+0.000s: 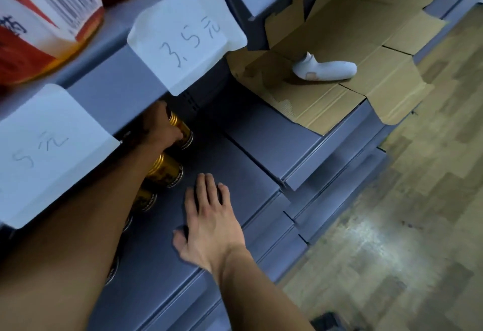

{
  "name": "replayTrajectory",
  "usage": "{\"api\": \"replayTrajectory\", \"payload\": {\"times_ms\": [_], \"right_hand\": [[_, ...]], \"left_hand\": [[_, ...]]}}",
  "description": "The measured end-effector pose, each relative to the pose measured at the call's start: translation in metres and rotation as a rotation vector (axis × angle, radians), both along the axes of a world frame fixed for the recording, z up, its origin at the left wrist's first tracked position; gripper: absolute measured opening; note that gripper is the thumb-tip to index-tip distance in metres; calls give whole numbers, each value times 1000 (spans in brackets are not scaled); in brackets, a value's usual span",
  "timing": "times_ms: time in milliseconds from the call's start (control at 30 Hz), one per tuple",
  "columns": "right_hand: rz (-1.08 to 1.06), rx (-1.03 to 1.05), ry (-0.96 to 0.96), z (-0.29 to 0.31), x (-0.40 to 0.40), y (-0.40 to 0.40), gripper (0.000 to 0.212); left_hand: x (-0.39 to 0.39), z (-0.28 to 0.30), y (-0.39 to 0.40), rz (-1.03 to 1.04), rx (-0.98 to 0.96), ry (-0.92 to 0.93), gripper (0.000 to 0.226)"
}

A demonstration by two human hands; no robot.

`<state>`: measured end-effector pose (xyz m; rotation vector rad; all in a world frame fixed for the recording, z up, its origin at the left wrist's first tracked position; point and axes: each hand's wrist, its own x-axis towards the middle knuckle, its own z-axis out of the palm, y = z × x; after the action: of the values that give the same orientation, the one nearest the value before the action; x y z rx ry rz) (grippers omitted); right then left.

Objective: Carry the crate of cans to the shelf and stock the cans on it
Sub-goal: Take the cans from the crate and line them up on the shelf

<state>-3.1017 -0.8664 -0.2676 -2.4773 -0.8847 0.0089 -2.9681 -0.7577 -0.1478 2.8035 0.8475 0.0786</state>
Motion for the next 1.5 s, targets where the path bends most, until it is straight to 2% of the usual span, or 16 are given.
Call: {"api": "replayTrajectory", "payload": {"times_ms": [200, 333, 433, 500, 600, 667, 733, 800, 900, 1033, 1100, 1167, 1233, 1367, 1500], "right_hand": [[-6, 3, 9, -3, -1, -2, 79], [-14, 4, 0, -2, 3, 0, 80], [-23, -31, -7, -2, 11, -5, 81], [-31, -71, -13, -2, 15, -8, 83], [-10, -120, 10, -1, 9, -9, 85], [-35, -66, 45, 0, 1, -12, 72], [-98, 58, 88, 12, -15, -7, 52], [-66, 154, 155, 27, -35, 10, 44], [206, 203, 230, 48, -70, 50, 56], [292, 217, 343, 51, -91, 92, 82], [291, 230, 392, 50, -98, 111, 95], [259, 287, 411, 49, -100, 128, 99], [237, 311, 377, 47, -97, 136, 91], [223, 355, 299, 43, -92, 114, 73], [55, 397, 180, 38, -69, 61, 77]], "left_hand": [[0, -11, -3, 0, 112, 17, 64], [-13, -3, 8, -105, 96, 11, 83], [-43, 12, 6, -148, 80, -156, 57], [-73, 23, 6, -73, 111, -212, 40], [-158, 16, 24, 87, 291, -234, 32], [-233, 0, 27, 162, 375, -155, 32], [-297, -12, 20, 258, 285, 65, 48], [-325, -24, 15, 334, 193, 225, 61], [-331, -35, 24, 486, 147, 215, 66], [-327, -53, 41, 755, -179, 373, 92], [-326, -56, 46, 772, -206, 400, 91], [-322, -59, 48, 718, -141, 453, 79], [-320, -60, 46, 669, -67, 490, 70], [-318, -48, 48, 692, -95, 449, 61], [-322, -41, 43, 664, -72, 526, 66]]}}
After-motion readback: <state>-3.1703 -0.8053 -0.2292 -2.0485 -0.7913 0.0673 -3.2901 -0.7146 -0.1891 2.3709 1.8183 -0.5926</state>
